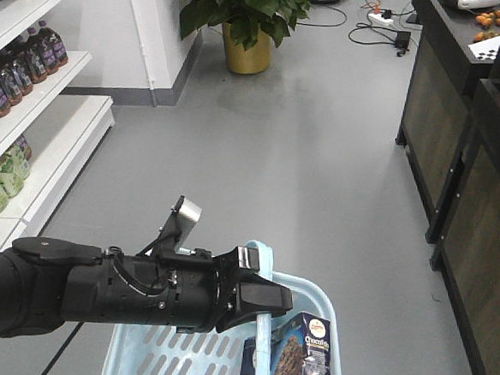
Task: Left arm holds basket, right arm returns cookies
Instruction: 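Turn the base away from the drink shelves toward the potted plant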
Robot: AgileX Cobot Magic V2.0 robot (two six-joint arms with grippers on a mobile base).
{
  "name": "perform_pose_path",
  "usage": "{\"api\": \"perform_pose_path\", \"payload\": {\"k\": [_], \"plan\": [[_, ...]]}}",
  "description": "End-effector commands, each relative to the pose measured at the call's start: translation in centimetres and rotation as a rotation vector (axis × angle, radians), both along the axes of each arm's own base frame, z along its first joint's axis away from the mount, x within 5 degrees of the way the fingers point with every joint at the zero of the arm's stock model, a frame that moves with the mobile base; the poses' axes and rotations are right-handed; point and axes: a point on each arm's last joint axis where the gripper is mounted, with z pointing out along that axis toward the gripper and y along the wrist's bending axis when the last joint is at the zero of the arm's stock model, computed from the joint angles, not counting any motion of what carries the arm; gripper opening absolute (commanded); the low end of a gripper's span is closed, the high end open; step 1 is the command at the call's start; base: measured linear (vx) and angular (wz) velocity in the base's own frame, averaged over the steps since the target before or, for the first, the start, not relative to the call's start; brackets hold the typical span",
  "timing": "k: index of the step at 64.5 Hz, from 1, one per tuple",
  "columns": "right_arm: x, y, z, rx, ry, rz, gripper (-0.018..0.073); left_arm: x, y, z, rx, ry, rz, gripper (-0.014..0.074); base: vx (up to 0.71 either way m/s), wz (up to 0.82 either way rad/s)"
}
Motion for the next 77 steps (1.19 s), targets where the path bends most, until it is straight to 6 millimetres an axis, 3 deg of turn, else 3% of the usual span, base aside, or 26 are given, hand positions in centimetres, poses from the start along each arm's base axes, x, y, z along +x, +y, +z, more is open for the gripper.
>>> {"api": "perform_pose_path", "payload": {"k": [1, 77], "plan": [[-0.05, -0.08, 0.68, -0.014, -0.084, -0.012, -0.0008, -0.14, -0.36, 3.18, -0.144, -0.021, 0.013, -0.0008, 0.28, 0.03], [-0.05, -0.08, 0.68, -0.014, -0.084, -0.012, -0.0008, -0.14, -0.36, 3.18, -0.144, -0.021, 0.013, -0.0008, 0.28, -0.12]]}}
